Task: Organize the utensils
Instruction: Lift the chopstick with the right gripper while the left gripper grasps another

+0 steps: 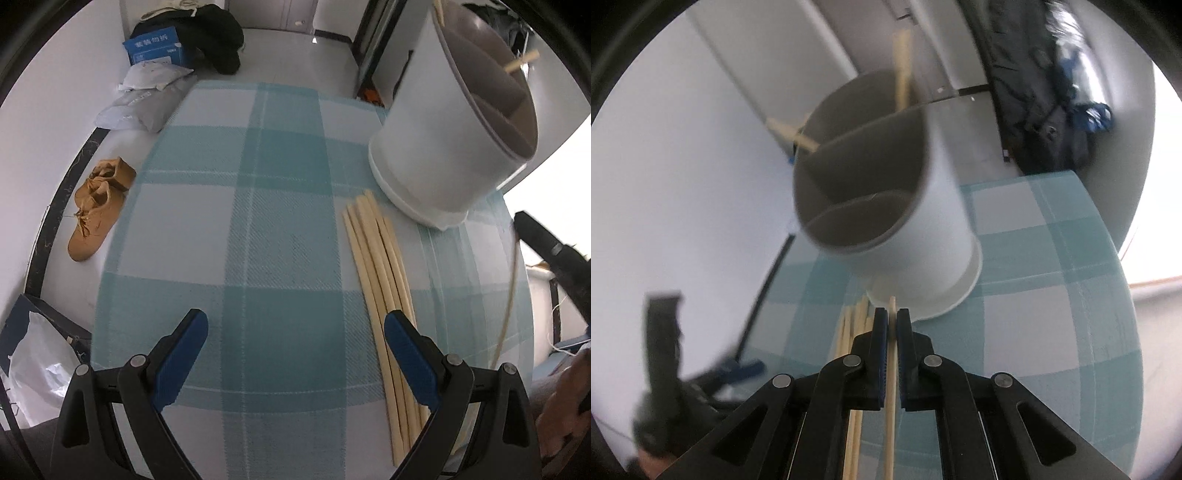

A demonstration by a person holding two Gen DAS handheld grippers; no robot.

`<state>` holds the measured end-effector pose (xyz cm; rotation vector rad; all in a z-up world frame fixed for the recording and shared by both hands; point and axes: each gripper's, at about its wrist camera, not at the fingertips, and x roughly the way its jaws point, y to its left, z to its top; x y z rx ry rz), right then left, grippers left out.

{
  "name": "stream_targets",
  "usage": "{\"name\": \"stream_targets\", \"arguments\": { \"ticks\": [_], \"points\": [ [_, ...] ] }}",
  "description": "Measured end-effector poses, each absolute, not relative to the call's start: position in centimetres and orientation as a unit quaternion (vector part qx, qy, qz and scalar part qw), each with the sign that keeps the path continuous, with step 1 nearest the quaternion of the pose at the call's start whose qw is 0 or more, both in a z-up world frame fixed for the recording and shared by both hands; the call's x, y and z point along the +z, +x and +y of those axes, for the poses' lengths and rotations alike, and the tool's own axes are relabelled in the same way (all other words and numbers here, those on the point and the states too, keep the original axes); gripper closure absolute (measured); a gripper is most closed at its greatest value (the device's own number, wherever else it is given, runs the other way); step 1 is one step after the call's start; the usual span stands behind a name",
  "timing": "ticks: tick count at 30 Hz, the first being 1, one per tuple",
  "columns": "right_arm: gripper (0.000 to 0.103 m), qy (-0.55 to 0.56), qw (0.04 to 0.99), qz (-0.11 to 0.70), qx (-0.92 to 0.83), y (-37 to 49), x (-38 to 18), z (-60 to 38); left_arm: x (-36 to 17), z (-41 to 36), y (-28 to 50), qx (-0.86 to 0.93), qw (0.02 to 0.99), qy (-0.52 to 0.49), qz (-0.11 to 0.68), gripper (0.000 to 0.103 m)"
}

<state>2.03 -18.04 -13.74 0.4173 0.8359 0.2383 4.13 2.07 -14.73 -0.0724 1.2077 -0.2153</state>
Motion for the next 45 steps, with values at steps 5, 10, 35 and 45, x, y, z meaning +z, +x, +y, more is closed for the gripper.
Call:
{"name": "stream_targets", "arguments": {
  "ticks": [5, 10, 35, 45],
  "points": [
    [0.099, 0.245, 0.885, 0.381, 0.107, 1.5, -12.6, -20.3, -15.0, 1.1, 3.9, -0.085, 0.817, -0.016, 0.571, 0.009],
    [0.099, 0.261, 0.887, 0.368, 0.104, 0.1, -11.6, -20.8, -15.2, 0.1, 3.7, -0.064, 0.818, 0.007, 0.572, 0.009],
    [0.099, 0.225, 0.911, 0.331, 0.096, -2.9, -8.9, -21.2, -15.8, 1.0, 6.7, -0.017, 0.805, 0.017, 0.593, 0.008],
    [0.099, 0.223, 0.913, 0.328, 0.094, -2.9, -8.7, -21.4, -15.3, 0.5, 8.5, -0.004, 0.811, 0.011, 0.585, 0.032]
  ]
}}
